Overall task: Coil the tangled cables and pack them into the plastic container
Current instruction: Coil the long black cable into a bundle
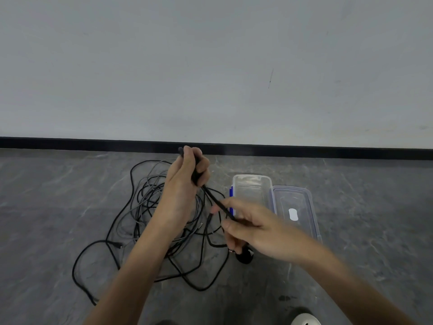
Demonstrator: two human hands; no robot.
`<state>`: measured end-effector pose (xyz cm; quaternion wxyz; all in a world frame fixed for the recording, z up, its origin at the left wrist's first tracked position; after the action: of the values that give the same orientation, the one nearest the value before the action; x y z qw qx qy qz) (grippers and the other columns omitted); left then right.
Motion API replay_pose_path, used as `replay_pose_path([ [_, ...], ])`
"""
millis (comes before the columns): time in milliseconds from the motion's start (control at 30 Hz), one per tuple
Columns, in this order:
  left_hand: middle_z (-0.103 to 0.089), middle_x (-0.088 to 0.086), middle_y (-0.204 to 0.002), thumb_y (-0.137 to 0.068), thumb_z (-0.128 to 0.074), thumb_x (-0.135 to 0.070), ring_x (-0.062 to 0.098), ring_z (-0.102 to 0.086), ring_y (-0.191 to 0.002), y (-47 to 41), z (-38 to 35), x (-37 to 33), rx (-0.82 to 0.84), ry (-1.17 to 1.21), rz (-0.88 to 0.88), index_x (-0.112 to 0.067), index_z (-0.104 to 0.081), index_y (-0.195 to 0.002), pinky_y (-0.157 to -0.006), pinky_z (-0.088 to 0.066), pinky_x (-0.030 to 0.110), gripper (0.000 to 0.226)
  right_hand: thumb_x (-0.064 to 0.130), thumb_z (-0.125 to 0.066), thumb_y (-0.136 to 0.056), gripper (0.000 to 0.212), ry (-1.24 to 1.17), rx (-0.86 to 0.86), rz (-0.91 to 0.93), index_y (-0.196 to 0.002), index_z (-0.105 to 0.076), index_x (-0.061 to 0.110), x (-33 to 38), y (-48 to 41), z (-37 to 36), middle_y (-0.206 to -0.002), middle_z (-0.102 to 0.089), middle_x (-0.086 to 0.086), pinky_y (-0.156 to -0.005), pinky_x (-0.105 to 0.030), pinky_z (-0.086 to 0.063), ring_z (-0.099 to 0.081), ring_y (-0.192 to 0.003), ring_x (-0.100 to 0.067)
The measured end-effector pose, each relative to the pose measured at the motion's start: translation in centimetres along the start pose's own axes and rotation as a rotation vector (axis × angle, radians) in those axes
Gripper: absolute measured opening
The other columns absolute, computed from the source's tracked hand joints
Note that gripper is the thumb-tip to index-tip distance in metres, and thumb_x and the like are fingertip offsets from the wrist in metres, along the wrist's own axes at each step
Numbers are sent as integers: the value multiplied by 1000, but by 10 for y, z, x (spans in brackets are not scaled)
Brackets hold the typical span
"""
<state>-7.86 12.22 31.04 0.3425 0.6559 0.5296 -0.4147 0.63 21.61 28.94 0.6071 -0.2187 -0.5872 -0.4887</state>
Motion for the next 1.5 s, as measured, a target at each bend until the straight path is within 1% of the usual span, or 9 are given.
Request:
replay_pose_path([
  [100, -42, -8, -64, -99, -34, -41, 7, -36, -55, -2, 4, 5, -4, -37, 8, -15, -51, -87, -53, -35, 15, 33, 17, -44, -102, 28, 113, 14, 43, -125, -56, 26, 9, 2, -3, -56, -48, 16, -59, -13, -41, -46, -55, 2],
  [233, -43, -9, -62, -98, -33, -46, 8, -37, -54, -3, 10, 8, -16, -203, 28, -16, -51, -84, -52, -36, 16, 38, 20, -45, -101, 19, 258, -98, 120, -94, -62, 19, 23, 6, 6, -66, -57, 9, -59, -26, -48, -59, -64, -9],
  [400, -49, -8, -63, -103, -32, -40, 7, -47, -56, 4, -9, 18, 109, -565, 51, -15, -52, -79, -56, -41, 17, 40, 15, -44, -101, 23, 491, -191, 272, -88, -63, 14, 40, 10, 10, -62, -55, 17, -55, -9, -38, -56, -59, 1],
  [533, -55, -7, -70, -103, -29, -40, 1, -50, -63, 13, -20, 34, 221, -804, 125, -15, -59, -82, -63, -40, 14, 44, 23, -43, -101, 27, 521, -190, 321, -97, -66, 10, 43, 11, 14, -65, -62, 3, -57, -31, -48, -57, -57, -13],
  [667, -49, -3, -59, -100, -19, -51, 9, -46, -59, 23, -36, 37, 397, -746, 177, -17, -51, -64, -61, -38, 11, 59, 14, -52, -98, 18, 468, -307, 422, -97, -69, 8, 56, 18, 32, -62, -55, 35, -60, -5, -40, -57, -62, 12],
  [733, -45, -7, -54, -101, -11, -52, 9, -41, -55, 31, -47, 41, 505, -714, 204, -26, -46, -60, -61, -37, 12, 60, 12, -57, -95, 13, 443, -378, 430, -90, -68, 9, 55, 19, 47, -59, -54, 32, -60, -3, -38, -56, -60, 11],
  [933, -38, -2, -67, -97, -9, -59, 13, -33, -56, 46, -67, 54, 657, -438, 344, -14, -52, -90, -62, -35, 23, 63, 16, -62, -91, 10, 362, -450, 431, -84, -70, 16, 48, 22, 72, -64, -64, 15, -56, -15, -40, -56, -56, -9],
  [1167, -37, 2, -70, -97, -20, -53, 11, -29, -55, 62, -83, 62, 744, -173, 499, -11, -54, -93, -56, -28, 22, 54, 34, -64, -80, 21, 156, -481, 430, -84, -72, 15, 38, 20, 89, -77, -72, -9, -68, -55, -51, -67, -72, -32],
  [1500, -33, -4, -62, -99, -29, -50, 10, -24, -52, 54, -80, 55, 690, -190, 421, -20, -55, -80, -52, -22, 21, 44, 21, -58, -84, 19, 24, -366, 350, -93, -73, 13, 26, 3, 82, -84, -73, 1, -73, -22, -53, -68, -80, -10],
])
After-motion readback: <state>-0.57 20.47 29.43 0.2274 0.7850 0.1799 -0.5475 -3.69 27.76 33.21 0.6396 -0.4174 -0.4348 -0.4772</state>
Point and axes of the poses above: each hand's wrist, its own y-axis away from the middle knuckle, its own z-axis out of the back of the hand, x = y × z, the point moved 10 cm from there along -y, towards the middle knuckle
